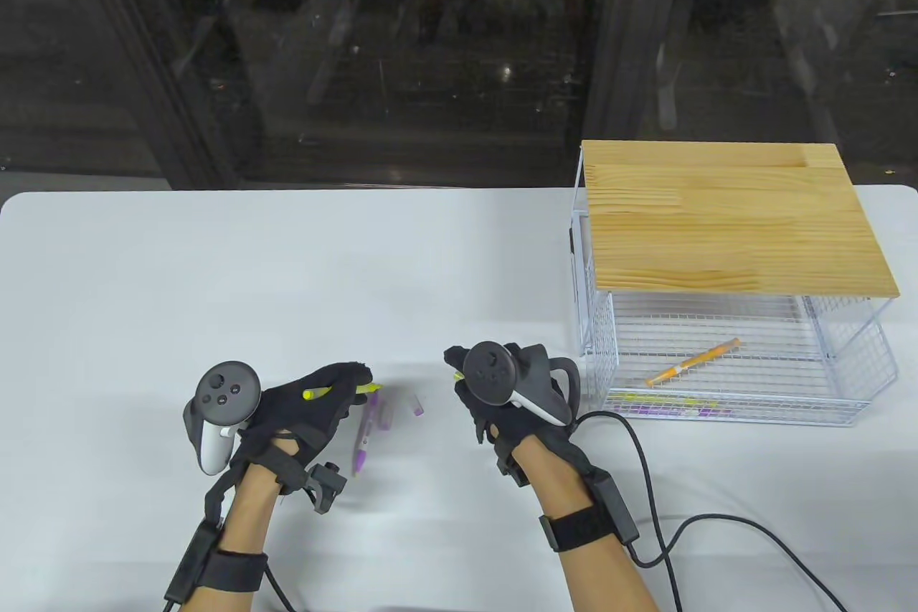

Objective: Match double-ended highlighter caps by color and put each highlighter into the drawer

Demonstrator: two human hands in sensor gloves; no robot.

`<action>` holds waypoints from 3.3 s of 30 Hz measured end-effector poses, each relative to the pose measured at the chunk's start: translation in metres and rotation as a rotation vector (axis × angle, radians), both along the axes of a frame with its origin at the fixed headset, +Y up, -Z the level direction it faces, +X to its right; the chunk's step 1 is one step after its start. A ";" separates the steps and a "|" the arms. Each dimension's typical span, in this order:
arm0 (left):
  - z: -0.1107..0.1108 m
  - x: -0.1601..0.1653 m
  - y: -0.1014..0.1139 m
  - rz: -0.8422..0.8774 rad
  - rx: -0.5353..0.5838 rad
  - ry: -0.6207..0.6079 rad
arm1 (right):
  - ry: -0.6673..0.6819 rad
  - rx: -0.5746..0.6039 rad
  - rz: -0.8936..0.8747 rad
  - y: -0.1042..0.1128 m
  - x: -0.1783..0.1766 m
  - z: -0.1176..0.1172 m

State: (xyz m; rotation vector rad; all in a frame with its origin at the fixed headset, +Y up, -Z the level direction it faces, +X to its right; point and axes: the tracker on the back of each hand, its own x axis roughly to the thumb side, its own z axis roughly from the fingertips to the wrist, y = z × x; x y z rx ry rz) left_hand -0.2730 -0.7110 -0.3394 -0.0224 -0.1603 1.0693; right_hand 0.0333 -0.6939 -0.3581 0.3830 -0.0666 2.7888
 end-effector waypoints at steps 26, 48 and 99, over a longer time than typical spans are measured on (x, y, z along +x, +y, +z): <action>0.000 0.020 -0.004 0.038 0.080 -0.124 | -0.093 0.111 -0.319 -0.014 0.056 0.014; -0.003 0.030 -0.013 0.337 0.001 -0.265 | 0.046 -0.218 -0.700 -0.038 0.041 0.009; 0.004 0.055 -0.020 0.340 -0.058 -0.331 | 0.080 -0.144 -0.606 -0.024 0.024 0.021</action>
